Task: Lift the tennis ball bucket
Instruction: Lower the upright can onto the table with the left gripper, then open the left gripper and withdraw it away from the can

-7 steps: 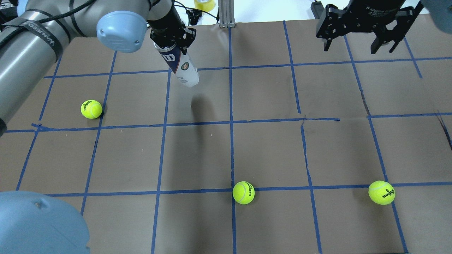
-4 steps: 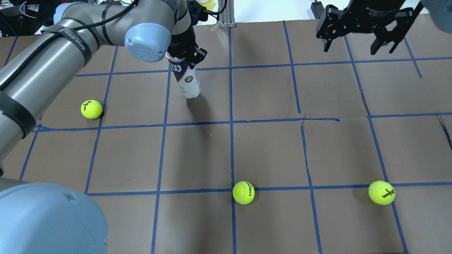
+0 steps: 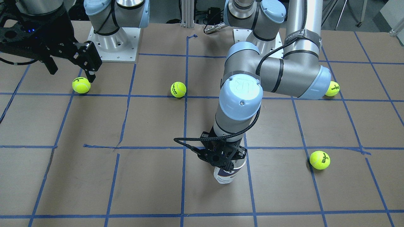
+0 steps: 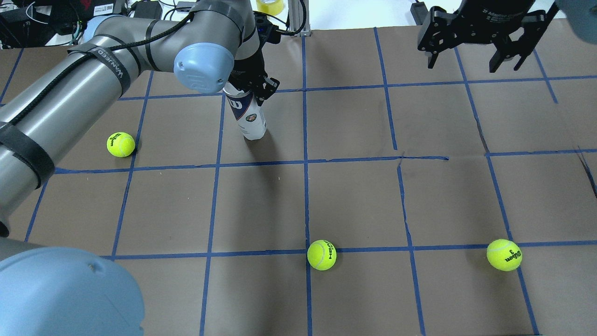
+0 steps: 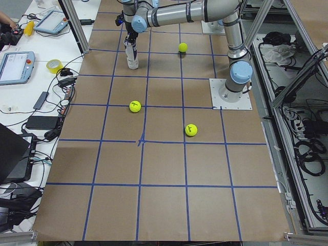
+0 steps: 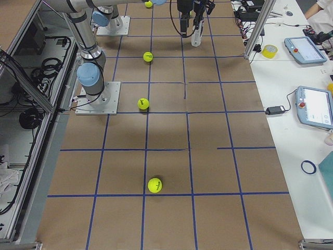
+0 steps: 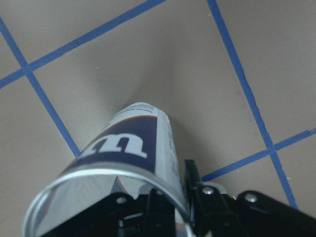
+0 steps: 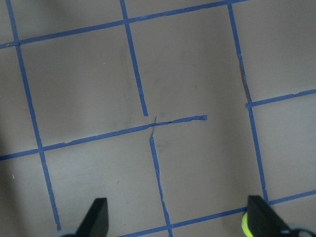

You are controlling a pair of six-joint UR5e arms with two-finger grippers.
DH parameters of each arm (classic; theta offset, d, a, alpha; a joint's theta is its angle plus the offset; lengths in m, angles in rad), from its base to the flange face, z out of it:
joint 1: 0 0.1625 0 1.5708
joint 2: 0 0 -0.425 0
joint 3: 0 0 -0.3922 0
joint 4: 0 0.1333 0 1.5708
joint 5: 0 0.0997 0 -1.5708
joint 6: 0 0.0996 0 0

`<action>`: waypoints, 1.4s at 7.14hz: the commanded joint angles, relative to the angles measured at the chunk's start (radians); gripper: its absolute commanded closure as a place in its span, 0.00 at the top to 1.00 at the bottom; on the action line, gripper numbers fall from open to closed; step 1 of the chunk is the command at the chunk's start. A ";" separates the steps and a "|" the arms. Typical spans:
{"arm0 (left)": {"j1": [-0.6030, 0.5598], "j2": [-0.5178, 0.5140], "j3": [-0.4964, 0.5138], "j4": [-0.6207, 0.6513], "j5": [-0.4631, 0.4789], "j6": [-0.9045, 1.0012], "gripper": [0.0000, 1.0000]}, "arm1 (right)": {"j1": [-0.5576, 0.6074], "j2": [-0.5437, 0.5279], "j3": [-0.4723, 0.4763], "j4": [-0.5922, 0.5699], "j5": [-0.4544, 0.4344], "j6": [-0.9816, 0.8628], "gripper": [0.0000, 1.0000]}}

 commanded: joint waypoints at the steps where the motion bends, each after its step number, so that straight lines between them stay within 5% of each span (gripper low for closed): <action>1: -0.003 0.044 0.042 -0.096 0.000 -0.003 1.00 | 0.000 0.000 0.000 0.000 0.001 0.000 1.00; 3: -0.001 0.120 0.150 -0.238 0.007 -0.096 1.00 | 0.000 0.000 0.000 -0.001 0.001 0.000 1.00; 5: 0.121 0.199 0.185 -0.320 0.026 -0.097 1.00 | 0.000 -0.001 0.000 0.002 -0.001 0.000 1.00; 10: 0.348 0.398 -0.048 -0.339 0.012 -0.155 1.00 | 0.000 0.000 0.000 0.000 -0.005 0.000 1.00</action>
